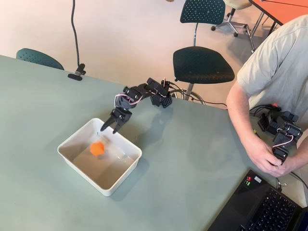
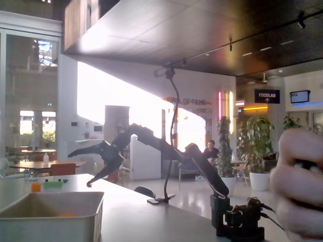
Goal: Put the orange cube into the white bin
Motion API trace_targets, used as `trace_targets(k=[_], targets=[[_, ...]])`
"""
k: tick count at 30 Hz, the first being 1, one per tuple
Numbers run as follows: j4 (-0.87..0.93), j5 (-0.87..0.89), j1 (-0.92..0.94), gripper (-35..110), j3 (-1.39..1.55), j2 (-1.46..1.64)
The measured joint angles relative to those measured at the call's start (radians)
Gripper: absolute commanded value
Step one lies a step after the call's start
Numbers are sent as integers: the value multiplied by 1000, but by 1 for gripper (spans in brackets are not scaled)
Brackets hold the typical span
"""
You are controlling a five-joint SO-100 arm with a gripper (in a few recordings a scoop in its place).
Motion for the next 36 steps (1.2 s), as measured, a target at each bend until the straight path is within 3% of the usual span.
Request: trace_targets(k=[7,16,22,26,31,36], targets=[[77,-5,6,60,0,61],[419,-55,20,59,-2,480],[459,-77,20,49,146,735],[460,-92,12,38,393,986],[451,-95,2,36,881,1370],[250,-94,12,35,1420,1690]])
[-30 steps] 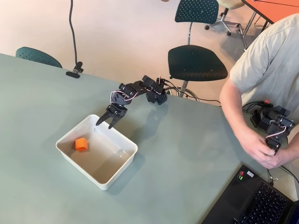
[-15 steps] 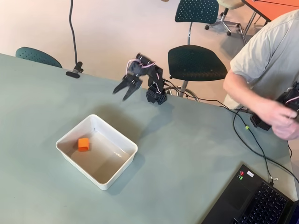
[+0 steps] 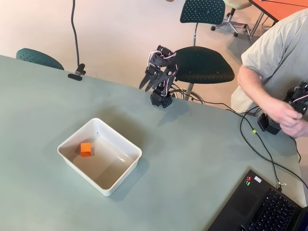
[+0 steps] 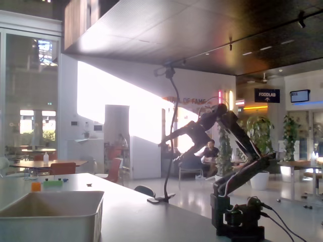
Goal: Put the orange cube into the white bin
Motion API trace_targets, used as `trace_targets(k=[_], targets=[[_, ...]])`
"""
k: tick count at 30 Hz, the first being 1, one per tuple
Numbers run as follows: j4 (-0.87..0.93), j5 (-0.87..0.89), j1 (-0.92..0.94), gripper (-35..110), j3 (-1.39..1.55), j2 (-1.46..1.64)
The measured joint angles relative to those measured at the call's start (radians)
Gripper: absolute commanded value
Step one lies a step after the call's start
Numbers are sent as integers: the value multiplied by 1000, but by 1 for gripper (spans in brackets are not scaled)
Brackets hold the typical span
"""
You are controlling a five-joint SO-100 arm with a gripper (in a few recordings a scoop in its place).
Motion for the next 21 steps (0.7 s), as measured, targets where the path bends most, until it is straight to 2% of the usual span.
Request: trace_targets(k=[5,9,17,21], targets=[[-362,5,-9,35,577,262],[-566,11,-9,29,874,417],[-621,11,-9,-3,994,474],[-621,11,-2,-3,999,472]])
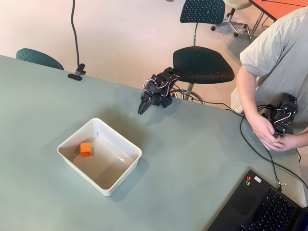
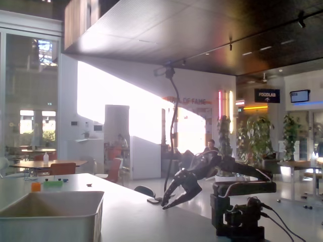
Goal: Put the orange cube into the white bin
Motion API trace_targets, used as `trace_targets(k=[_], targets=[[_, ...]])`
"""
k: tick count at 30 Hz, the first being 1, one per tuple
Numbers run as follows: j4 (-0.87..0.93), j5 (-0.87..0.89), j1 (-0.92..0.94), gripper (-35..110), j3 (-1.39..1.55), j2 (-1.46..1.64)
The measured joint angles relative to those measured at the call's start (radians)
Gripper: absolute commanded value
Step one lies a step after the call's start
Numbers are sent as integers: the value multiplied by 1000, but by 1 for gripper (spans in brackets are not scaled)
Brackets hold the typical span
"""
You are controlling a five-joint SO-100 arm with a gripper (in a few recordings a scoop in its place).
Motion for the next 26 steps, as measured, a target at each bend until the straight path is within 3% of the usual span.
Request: trace_targets(k=[26], targets=[[110,-160,-103,-2,144,18]])
